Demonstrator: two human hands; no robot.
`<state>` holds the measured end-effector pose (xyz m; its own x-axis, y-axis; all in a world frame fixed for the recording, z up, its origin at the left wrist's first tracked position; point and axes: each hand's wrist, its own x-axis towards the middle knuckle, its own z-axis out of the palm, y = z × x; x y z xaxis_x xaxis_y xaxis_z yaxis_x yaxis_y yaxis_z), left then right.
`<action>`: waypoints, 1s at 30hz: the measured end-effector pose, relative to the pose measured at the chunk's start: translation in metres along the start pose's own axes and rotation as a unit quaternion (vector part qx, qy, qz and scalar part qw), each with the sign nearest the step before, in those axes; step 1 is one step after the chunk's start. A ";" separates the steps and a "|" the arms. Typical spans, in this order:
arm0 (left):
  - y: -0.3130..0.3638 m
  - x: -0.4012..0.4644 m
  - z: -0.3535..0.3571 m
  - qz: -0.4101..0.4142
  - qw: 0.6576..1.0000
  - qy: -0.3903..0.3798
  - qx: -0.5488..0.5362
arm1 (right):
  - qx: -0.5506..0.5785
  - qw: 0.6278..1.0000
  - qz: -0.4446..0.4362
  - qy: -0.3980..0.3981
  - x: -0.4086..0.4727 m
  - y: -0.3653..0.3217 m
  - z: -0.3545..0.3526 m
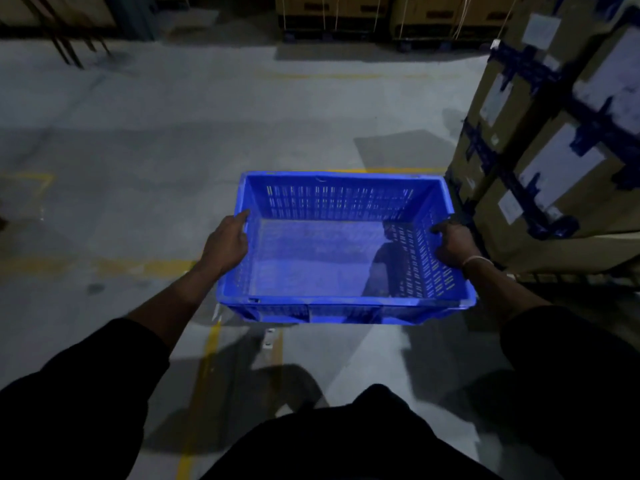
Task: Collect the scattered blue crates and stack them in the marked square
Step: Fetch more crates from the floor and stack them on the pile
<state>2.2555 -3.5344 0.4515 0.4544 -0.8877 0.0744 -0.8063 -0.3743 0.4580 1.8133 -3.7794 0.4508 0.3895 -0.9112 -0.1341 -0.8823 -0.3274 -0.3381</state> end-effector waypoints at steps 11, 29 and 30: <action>0.000 0.169 0.039 -0.022 1.000 -0.019 -0.011 | -0.011 1.000 0.005 -0.025 0.188 -0.001 -0.005; 0.001 0.272 0.063 -0.042 0.998 -0.035 0.010 | -0.011 0.999 0.023 -0.032 0.292 -0.001 -0.004; 0.001 0.273 0.064 -0.043 0.998 -0.035 0.013 | -0.010 0.999 0.029 -0.034 0.292 -0.001 -0.004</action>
<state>2.3549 -3.7946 0.4151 0.4961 -0.8678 -0.0264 -0.7753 -0.4565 0.4365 1.9271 -4.0465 0.4153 0.3547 -0.9098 -0.2153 -0.9083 -0.2807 -0.3102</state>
